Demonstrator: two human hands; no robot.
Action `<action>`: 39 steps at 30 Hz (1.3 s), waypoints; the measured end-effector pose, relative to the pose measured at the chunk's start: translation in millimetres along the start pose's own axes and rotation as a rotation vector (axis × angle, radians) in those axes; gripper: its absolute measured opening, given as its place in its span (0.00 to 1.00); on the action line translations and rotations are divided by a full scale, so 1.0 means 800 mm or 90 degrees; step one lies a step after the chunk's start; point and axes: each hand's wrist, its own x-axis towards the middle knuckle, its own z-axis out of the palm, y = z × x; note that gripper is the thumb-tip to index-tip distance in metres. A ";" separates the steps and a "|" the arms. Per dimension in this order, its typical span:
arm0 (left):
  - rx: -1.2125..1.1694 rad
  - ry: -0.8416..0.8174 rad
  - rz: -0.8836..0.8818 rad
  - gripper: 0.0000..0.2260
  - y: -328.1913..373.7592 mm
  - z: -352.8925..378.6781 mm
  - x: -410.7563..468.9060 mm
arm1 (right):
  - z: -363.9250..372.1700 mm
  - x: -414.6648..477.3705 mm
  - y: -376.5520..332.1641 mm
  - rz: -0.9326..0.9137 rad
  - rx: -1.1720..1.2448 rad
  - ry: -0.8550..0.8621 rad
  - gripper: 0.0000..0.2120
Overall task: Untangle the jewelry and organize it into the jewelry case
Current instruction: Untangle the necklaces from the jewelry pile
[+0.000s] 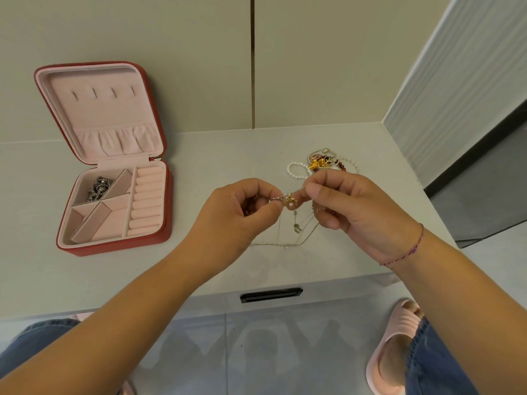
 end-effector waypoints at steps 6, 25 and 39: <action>-0.011 -0.035 -0.020 0.08 0.006 0.003 -0.002 | 0.006 0.000 0.000 0.015 0.010 -0.006 0.06; 0.003 -0.059 -0.106 0.04 -0.003 0.001 0.000 | 0.000 -0.002 -0.002 -0.030 -0.031 0.018 0.06; -0.043 -0.002 -0.066 0.06 -0.003 -0.002 0.001 | -0.002 -0.001 -0.002 -0.046 -0.025 0.053 0.06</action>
